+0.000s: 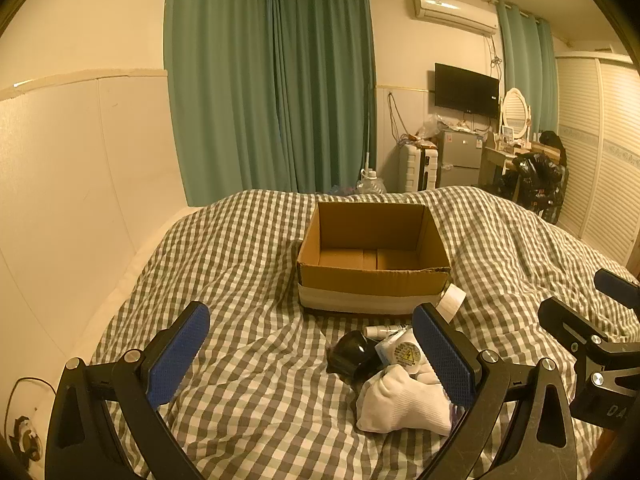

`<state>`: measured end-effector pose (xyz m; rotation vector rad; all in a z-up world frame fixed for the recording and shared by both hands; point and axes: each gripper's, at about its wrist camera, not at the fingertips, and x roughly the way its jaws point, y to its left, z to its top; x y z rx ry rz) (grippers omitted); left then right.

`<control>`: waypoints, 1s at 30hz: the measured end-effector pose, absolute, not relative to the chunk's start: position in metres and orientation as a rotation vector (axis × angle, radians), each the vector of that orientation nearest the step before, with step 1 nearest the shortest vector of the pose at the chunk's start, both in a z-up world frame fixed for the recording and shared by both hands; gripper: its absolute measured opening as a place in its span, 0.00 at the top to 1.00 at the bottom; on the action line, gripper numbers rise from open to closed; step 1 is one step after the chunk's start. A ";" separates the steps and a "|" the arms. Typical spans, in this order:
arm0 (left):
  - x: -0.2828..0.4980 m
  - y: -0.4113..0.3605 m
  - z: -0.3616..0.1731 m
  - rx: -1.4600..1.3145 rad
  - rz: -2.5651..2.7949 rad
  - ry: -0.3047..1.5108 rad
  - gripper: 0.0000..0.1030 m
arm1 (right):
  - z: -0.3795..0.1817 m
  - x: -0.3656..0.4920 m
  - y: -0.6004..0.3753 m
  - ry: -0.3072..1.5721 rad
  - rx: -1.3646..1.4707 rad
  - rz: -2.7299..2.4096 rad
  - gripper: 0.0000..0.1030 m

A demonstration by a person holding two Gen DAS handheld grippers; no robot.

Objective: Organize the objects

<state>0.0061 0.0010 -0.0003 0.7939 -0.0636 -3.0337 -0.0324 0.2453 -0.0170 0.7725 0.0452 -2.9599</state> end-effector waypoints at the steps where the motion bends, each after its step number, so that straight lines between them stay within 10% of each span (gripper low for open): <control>1: 0.005 0.001 -0.001 0.799 -3.033 -0.060 0.00 | -0.017 -0.032 0.246 0.045 0.772 -2.960 0.00; 30: 0.008 0.001 0.000 0.799 -3.040 -0.055 0.00 | -0.012 -0.028 0.244 0.061 0.752 -2.963 0.00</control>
